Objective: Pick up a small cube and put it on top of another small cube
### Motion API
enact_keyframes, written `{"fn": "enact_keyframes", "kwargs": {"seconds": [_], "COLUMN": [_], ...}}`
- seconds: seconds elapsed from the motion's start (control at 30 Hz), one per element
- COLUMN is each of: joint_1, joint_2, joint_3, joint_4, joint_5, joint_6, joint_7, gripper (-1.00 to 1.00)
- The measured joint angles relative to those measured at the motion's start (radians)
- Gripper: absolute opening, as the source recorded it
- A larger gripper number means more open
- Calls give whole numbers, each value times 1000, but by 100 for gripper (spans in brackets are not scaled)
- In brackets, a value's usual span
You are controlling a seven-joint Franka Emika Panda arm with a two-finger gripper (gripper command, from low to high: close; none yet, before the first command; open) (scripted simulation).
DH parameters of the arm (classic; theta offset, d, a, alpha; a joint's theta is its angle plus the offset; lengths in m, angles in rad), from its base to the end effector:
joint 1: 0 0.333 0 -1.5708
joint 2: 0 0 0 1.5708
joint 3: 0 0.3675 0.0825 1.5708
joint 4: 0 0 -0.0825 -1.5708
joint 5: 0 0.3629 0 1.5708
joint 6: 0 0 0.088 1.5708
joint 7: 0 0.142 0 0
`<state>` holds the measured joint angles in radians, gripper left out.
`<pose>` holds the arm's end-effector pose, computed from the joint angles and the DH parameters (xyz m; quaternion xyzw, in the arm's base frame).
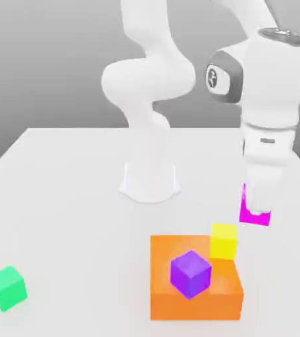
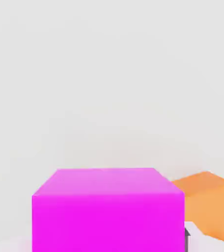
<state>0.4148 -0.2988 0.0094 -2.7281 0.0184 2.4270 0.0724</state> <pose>0.3261 0.1477 0.3456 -0.9858 -0.1679 0.0023 0.0042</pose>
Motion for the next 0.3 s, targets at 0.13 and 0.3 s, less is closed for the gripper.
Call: {"fn": "enact_keyframes", "kwargs": {"seconds": [0.13, 0.3], "joint_1": [-21, -23], "joint_2": [72, 131], "joint_3": [-1, 0], "joint_4": [-42, -57], "joint_5": [-10, -13], "joint_6": [115, 189], "joint_7": [35, 38], "gripper": [-100, 100]}}
